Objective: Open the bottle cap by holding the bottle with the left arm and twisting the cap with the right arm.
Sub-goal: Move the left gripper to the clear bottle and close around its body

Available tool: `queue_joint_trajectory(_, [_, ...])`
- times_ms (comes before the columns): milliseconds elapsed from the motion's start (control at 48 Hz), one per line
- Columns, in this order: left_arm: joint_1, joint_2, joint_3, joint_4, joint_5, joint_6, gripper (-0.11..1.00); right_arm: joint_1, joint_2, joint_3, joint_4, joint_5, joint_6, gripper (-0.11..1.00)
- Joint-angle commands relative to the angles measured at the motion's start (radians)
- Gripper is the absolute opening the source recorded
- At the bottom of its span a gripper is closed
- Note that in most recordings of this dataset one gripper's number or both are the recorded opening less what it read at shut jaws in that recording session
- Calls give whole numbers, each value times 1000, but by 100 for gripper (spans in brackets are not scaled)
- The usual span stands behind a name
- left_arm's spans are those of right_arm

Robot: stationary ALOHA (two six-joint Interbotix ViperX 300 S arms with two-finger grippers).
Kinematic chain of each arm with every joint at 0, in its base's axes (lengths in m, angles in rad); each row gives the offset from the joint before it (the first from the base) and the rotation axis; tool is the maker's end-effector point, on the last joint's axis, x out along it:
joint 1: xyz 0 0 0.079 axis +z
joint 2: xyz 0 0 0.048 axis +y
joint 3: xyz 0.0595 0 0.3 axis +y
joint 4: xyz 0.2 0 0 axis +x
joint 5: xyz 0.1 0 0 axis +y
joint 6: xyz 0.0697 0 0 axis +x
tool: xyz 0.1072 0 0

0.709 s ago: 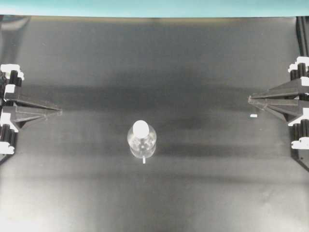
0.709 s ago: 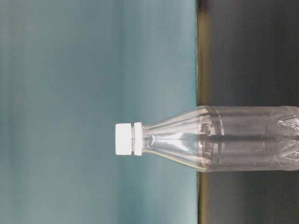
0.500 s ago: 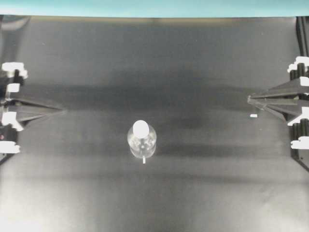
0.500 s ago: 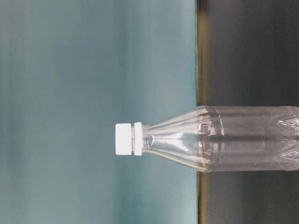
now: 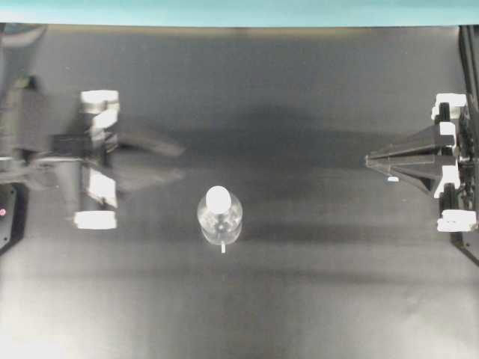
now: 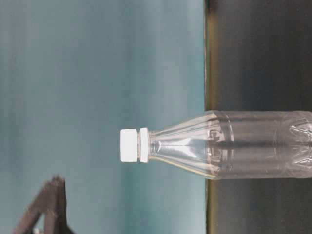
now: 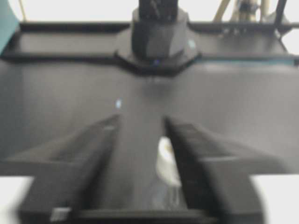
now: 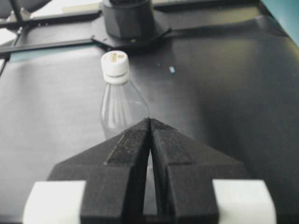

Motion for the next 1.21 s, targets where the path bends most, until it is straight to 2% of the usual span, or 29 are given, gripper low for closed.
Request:
queue_joint_trajectory(0, [-3, 43, -57, 5, -51, -8, 73, -5, 3, -23, 3, -5, 15, 0])
queue_joint_trajectory(63, [-9, 74, -77, 5, -67, -25, 90, -5, 2, -23, 3, -3, 23, 0])
queue_joint_trajectory(146, [-25, 117, -91, 5, -83, -44, 99, -5, 0, -23, 3, -2, 29, 0])
queue_joint_trajectory(250, [-58, 175, -98, 5, -97, -55, 95, -5, -3, -25, 5, 0, 38, 0])
queue_joint_trajectory(354, [-80, 225, -91, 5, -126, -61, 96, -5, -3, -23, 8, 3, 61, 0])
queue_joint_trajectory(584, [-80, 324, -57, 5, -202, -64, 97, -5, -3, -25, 6, 20, 120, 0])
queue_joint_trajectory(813, [-75, 482, -21, 5, -295, -66, 97, -8, 5, -25, 8, 31, 170, 0])
queue_joint_trajectory(1042, [-87, 643, -21, 5, -304, -87, 97, -14, 12, -25, 6, 38, 193, 0])
queue_joint_trajectory(1188, [-86, 695, -20, 5, -308, -107, 97, -14, 17, -25, 8, 41, 196, 0])
